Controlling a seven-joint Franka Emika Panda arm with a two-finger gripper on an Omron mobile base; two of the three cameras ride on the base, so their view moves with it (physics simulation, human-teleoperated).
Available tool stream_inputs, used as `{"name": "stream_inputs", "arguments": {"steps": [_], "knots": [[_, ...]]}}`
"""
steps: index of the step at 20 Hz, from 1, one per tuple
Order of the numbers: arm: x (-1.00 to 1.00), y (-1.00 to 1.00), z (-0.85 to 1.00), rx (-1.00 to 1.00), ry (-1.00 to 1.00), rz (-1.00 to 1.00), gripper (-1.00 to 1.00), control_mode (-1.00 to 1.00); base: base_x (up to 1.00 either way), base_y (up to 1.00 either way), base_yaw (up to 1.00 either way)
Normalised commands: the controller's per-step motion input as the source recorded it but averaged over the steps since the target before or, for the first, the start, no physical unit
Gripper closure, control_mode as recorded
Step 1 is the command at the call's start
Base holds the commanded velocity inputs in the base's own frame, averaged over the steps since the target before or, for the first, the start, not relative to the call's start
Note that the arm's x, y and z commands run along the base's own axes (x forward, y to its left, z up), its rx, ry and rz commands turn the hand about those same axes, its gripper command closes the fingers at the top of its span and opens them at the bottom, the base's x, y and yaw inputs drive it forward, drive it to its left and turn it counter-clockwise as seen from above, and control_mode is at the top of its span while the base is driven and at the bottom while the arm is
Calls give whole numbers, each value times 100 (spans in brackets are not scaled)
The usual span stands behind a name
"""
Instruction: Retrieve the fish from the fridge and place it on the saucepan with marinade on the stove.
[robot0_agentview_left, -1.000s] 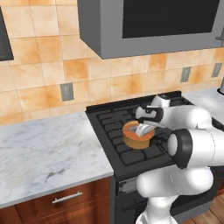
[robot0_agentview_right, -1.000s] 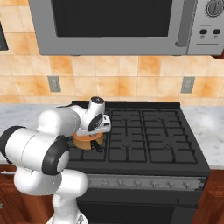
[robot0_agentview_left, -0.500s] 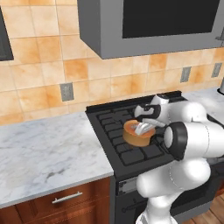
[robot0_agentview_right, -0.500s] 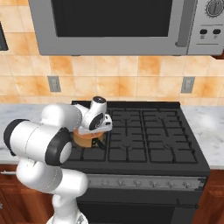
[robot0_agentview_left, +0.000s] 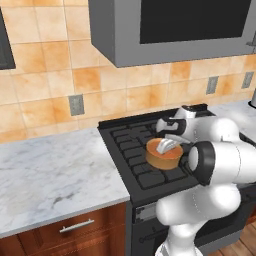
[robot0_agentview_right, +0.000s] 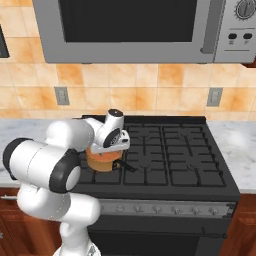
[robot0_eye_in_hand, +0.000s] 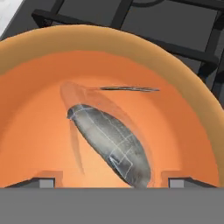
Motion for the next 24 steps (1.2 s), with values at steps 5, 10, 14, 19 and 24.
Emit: {"name": "stream_inputs", "arguments": {"steps": [5, 10, 14, 19, 24], "knots": [[-28, 0, 18, 0, 0, -2, -100, -100, 0, 0, 0], [-21, 0, 30, 0, 0, -5, -100, -100, 0, 0, 0], [-25, 0, 33, 0, 0, -6, -100, -100, 0, 0, 0], [-45, 0, 38, 0, -3, -6, -100, -100, 0, 0, 0], [-58, 0, 34, 0, -5, -6, -100, -100, 0, 0, 0]]}}
